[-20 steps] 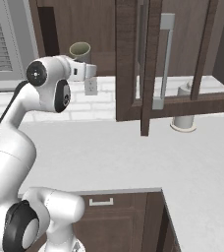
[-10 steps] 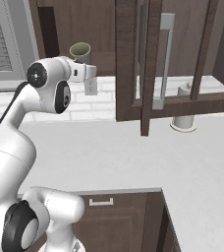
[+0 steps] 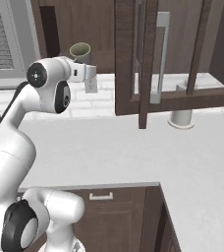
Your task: Gather all objects into one cabinet and sort the glasses and bowls to opposite sides.
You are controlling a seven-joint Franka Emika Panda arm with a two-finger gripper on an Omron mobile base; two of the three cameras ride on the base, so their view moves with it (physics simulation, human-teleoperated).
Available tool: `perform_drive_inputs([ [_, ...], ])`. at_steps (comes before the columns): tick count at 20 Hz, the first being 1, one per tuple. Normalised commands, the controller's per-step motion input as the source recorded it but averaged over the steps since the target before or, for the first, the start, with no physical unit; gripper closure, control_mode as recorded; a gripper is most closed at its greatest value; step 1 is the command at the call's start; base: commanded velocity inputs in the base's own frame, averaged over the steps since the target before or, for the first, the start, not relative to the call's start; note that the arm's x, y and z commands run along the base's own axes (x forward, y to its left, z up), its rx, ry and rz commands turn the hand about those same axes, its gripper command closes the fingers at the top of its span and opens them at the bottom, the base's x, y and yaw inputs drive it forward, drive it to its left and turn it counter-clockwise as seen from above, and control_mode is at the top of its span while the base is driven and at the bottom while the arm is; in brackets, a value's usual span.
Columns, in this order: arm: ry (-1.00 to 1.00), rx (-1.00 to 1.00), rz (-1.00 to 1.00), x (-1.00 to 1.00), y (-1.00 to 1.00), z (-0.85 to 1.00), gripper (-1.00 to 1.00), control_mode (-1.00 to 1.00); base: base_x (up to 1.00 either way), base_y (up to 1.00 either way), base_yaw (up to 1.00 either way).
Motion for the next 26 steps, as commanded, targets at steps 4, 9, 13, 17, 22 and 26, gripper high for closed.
perform_drive_inputs([
  [4,0.00,0.00,0.00,0.00,0.00,0.00,1.00,1.00,-0.57,0.00,-0.01],
  [9,0.00,0.00,0.00,0.00,0.00,0.00,1.00,1.00,-0.27,0.16,0.00],
  [13,0.00,0.00,0.00,0.00,0.00,0.00,1.00,1.00,-0.03,0.44,0.00],
  [17,0.00,0.00,0.00,0.00,0.00,0.00,1.00,1.00,-0.08,0.59,0.00],
  [22,0.00,0.00,0.00,0.00,0.00,0.00,1.00,1.00,-0.16,0.55,-0.01],
  [26,0.00,0.00,0.00,0.00,0.00,0.00,1.00,1.00,-0.30,0.21,-0.18],
])
